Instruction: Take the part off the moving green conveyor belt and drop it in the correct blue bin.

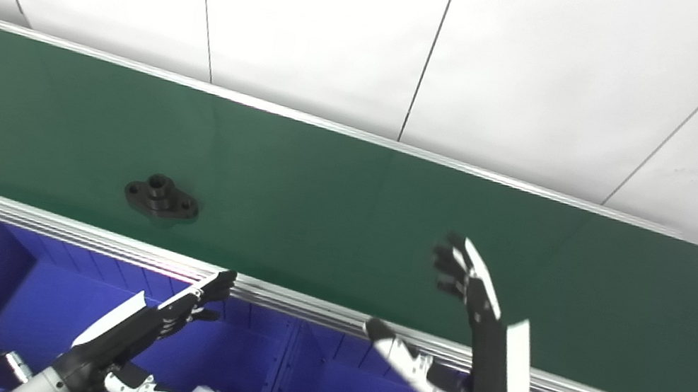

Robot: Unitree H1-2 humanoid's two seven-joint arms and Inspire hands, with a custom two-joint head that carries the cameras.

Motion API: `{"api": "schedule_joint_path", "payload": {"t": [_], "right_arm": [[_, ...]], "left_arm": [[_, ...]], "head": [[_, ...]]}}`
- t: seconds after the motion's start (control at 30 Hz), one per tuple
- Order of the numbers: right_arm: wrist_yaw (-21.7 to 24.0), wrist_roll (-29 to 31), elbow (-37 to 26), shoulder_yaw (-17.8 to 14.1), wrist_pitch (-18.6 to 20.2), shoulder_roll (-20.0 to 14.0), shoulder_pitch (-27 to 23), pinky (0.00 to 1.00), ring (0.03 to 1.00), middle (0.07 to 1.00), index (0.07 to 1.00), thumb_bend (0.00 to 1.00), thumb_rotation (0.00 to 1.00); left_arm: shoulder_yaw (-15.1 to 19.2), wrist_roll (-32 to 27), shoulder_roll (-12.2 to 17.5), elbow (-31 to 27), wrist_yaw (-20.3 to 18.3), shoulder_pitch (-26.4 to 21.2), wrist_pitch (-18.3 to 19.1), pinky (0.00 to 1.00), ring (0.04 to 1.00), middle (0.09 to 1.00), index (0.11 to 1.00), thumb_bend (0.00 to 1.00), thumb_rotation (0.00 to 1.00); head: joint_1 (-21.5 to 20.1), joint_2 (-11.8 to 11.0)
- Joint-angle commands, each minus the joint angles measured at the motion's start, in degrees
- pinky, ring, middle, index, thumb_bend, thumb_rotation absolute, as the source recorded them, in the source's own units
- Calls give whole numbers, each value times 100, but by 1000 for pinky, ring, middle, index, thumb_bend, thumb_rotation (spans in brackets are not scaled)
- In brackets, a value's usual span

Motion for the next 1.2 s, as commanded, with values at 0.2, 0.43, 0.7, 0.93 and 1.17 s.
{"api": "schedule_joint_path", "payload": {"t": [0.2, 0.43, 0.7, 0.93, 1.17], "right_arm": [[386, -309, 154, 80, 441, -188, -758, 753, 801, 822, 884, 704, 292], [705, -803, 475, 321, 890, -285, -1299, 690, 782, 826, 867, 736, 320], [801, -1019, 1167, 595, 1032, -175, -1795, 668, 761, 815, 873, 754, 316], [857, -1251, 1710, 877, 1046, -160, -2209, 690, 784, 821, 887, 749, 351], [948, -1436, 2178, 1153, 1042, -160, -2579, 702, 796, 828, 883, 762, 346]], "left_arm": [[-53, -91, 98, -170, -131, -21, -69, 869, 967, 1000, 975, 680, 351], [-57, -61, 106, -244, -179, 39, -18, 869, 961, 994, 966, 692, 347], [-68, -189, 117, -183, -281, -1, -84, 872, 971, 1000, 967, 685, 325], [-66, -390, 122, -55, -348, -22, -281, 866, 958, 993, 962, 696, 365], [-59, -448, 144, -3, -414, -25, -386, 858, 950, 985, 959, 708, 404]], "head": [[-59, 9], [-111, 11], [-212, -29], [-242, -44], [-159, -16]]}}
